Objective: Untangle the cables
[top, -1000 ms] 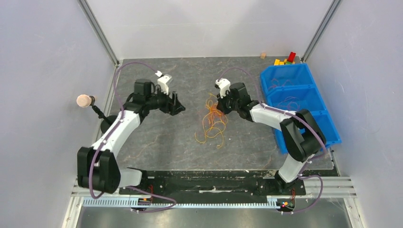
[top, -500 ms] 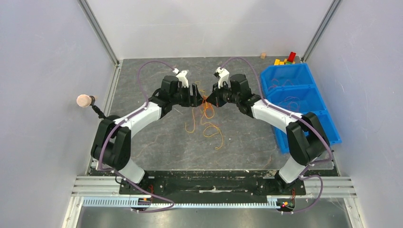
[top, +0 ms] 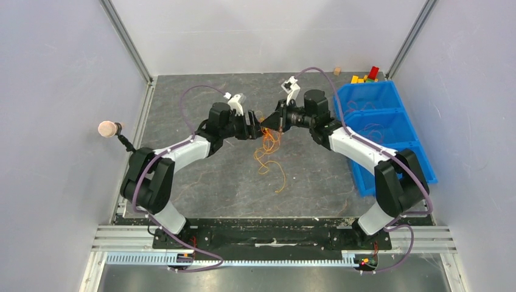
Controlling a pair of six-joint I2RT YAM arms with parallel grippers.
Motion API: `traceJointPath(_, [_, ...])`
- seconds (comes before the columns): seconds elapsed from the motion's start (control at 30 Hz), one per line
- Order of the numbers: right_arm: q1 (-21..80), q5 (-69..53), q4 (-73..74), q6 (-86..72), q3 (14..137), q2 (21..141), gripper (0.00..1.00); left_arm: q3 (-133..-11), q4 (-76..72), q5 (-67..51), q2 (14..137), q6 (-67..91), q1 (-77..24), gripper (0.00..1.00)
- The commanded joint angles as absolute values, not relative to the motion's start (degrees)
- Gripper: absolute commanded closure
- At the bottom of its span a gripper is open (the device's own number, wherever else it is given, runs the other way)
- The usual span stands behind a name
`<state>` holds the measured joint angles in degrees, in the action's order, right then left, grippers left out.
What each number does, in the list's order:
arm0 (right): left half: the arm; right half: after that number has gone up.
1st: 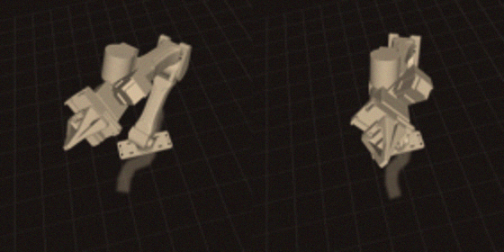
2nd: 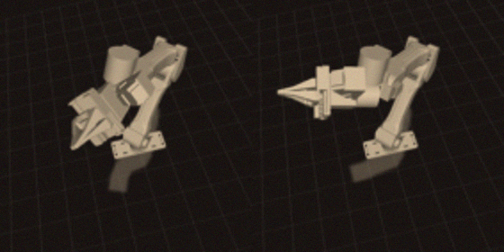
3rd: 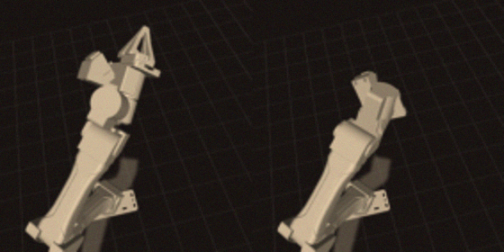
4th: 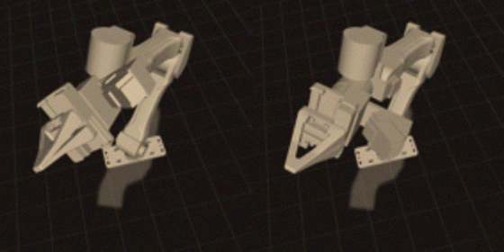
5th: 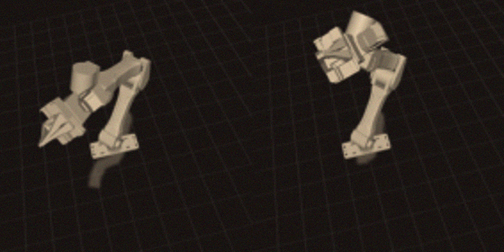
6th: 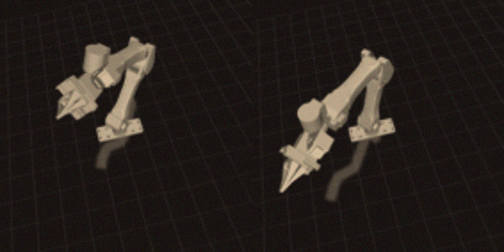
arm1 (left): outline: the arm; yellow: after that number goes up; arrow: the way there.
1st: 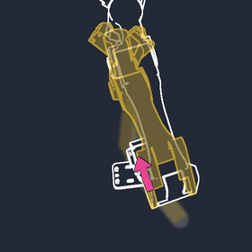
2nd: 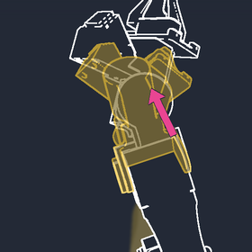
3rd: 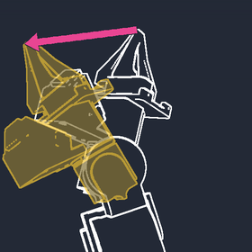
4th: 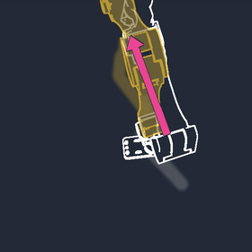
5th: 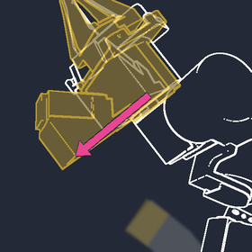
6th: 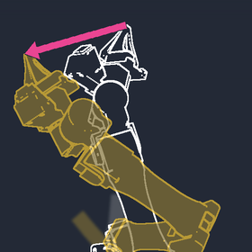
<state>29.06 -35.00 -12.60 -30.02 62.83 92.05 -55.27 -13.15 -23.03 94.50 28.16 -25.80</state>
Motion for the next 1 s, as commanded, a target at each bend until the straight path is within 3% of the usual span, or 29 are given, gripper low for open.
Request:
traceJointPath(0.0, [26.56,-39.74,-16.98,-35.15,65.4,89.6,1.0,-50.22,-13.9,-29.5,87.13,32.19,-20.04,0.22])
traceJointPath(0.1, [25.94,-40.84,-16.24,-34.6,65.24,88.67,1.0,-46.77,-15.08,-40.65,82.34,30.05,-13.44,0.21])
traceJointPath(0.33, [26.07,-43.16,-19.63,-36.91,63.35,88.42,1.0,-46.67,-14.15,-44.26,76.62,32.29,-15.69,0.18])
traceJointPath(0.77, [28.12,-46.45,-26.52,-45.17,63.52,88.1,1.0,-53.59,-29.02,-32.45,93.35,49.16,-22.56,0.19])
traceJointPath(0.87, [27.7,-45.39,-24.14,-43.33,63.56,87.44,1.0,-51.59,-44.57,-39.28,96.11,58.59,-20.92,0.23])
traceJointPath(0.97, [26.53,-44.26,-21.75,-40.96,63.54,86.76,1.0,-49.96,-42.46,-44.73,93.5,58.7,-19.02,0.22])
